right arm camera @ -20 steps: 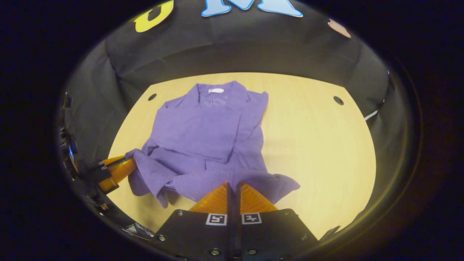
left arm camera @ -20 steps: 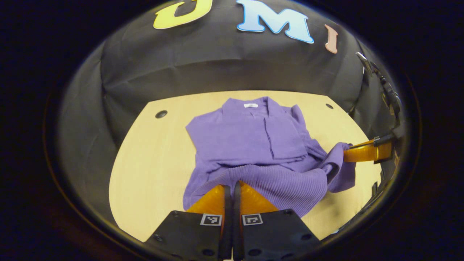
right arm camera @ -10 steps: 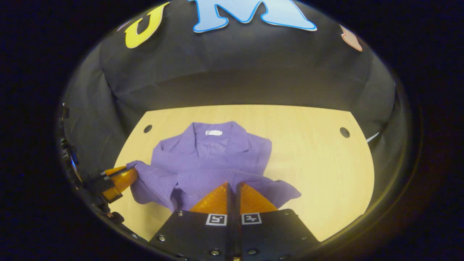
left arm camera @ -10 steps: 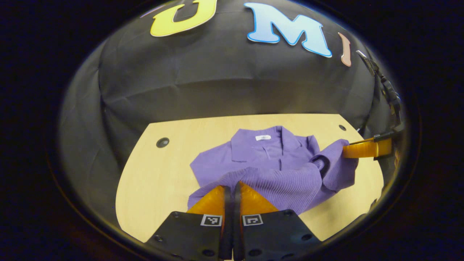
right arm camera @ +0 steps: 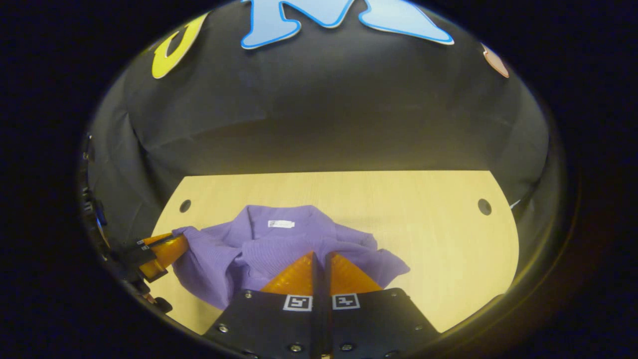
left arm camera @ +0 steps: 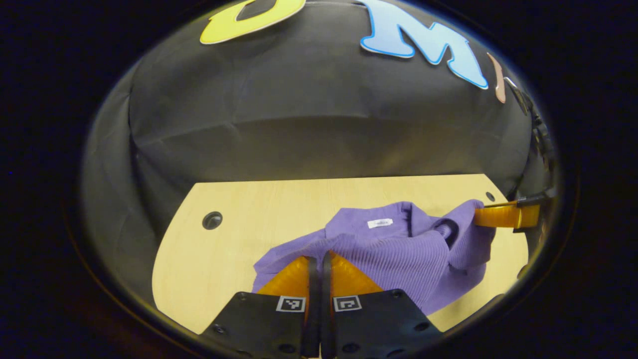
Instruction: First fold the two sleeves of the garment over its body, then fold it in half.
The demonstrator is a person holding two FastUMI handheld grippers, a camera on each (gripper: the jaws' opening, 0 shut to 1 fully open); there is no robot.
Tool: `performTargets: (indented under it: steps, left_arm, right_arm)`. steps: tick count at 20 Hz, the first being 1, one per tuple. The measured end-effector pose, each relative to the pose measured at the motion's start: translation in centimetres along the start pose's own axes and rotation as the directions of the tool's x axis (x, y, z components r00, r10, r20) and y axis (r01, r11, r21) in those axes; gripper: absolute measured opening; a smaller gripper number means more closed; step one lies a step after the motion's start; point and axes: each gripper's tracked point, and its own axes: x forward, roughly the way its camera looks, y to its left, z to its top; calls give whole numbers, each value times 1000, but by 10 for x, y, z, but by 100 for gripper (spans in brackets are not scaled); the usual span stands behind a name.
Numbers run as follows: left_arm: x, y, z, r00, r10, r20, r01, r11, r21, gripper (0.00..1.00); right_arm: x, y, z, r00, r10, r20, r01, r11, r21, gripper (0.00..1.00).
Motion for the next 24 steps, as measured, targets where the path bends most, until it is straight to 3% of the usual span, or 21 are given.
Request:
performTargets:
  steps: [9,10,11,20,21,24]
  left_arm:
    - [74,2,-36,995,25,-93,-21,999,41,6]
    - [78,1,-37,995,27,-97,-24,999,39,6]
    - [80,0,-40,995,28,-96,-25,999,37,7]
    - [88,-2,-46,991,74,-111,-65,995,80,8]
    - [88,-1,-47,991,76,-114,-66,994,92,16]
    - [87,1,-43,991,89,-103,-78,992,101,22]
  right_arm:
    - [69,-15,-24,997,-21,-80,23,999,35,0]
    - [73,-16,-26,996,-20,-87,23,999,35,5]
    - [76,-15,-29,995,-21,-93,24,999,34,1]
    - [88,-16,-40,991,4,-135,6,997,76,1]
    - [94,-15,-41,991,14,-132,-4,997,79,7]
    - [82,-7,-37,991,63,-114,-50,993,109,20]
